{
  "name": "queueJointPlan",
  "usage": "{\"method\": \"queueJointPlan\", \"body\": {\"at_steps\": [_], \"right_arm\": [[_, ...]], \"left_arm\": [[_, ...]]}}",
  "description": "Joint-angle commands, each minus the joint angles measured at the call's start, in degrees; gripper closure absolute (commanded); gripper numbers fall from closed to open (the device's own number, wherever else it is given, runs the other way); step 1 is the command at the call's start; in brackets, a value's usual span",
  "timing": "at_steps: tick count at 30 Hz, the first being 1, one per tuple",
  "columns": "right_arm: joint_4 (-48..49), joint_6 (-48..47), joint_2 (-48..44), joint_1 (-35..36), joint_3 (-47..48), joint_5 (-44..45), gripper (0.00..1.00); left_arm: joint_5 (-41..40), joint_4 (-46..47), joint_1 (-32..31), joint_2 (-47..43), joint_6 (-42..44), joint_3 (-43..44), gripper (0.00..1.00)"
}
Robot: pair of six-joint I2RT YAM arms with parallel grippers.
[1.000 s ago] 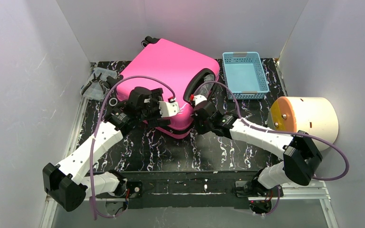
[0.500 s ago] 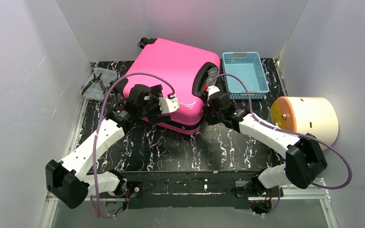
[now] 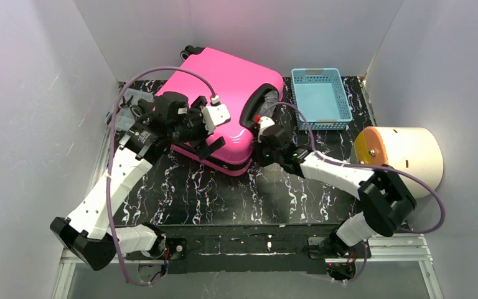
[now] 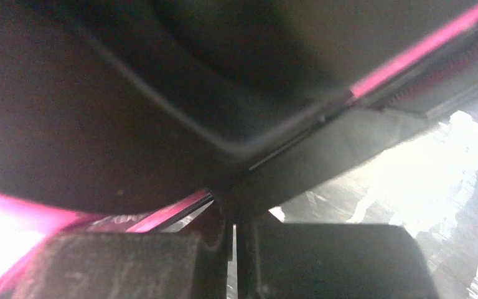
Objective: Open, take out, and arrange the luggage
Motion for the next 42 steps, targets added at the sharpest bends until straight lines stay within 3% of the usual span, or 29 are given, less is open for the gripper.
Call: {"method": "queueJointPlan", "body": {"at_steps": [1,7,13,16,28,36,42], "right_arm": [[16.4,5.3,6.3,7.5,6.5,-7.1,0.99],[22.7,11.9,8.0,10.1,7.8,-10.2,0.99],[20.8,14.5,2.2,9.3,-0.5,-3.0,0.99],[26.0,19.4,0.8,6.1,-6.5,-5.1,0.99],[32.1,22.6,1.2,4.9,-8.1,-6.8,0.99],[34.1,23.3,1.3,4.8,-9.5,-7.4,0.99],[34.1,23.2,1.4,4.1,-9.4,-8.2,0.99]], "left_arm": [[4.2,-3.7,-0.6,0.6,-9.0,4.1,0.04],[0.4,-2.4,-2.7,2.7,-10.4,3.6,0.12],[-2.9,1.3,-4.6,6.4,-8.2,2.9,0.24],[-4.8,1.7,-6.2,10.2,-7.5,5.1,0.3],[-16.0,5.8,-11.3,20.5,-13.1,10.3,0.33],[-27.9,3.2,-14.4,25.1,-16.8,12.7,0.35],[-31.9,-3.2,-14.4,28.3,-19.6,15.1,0.49]]}}
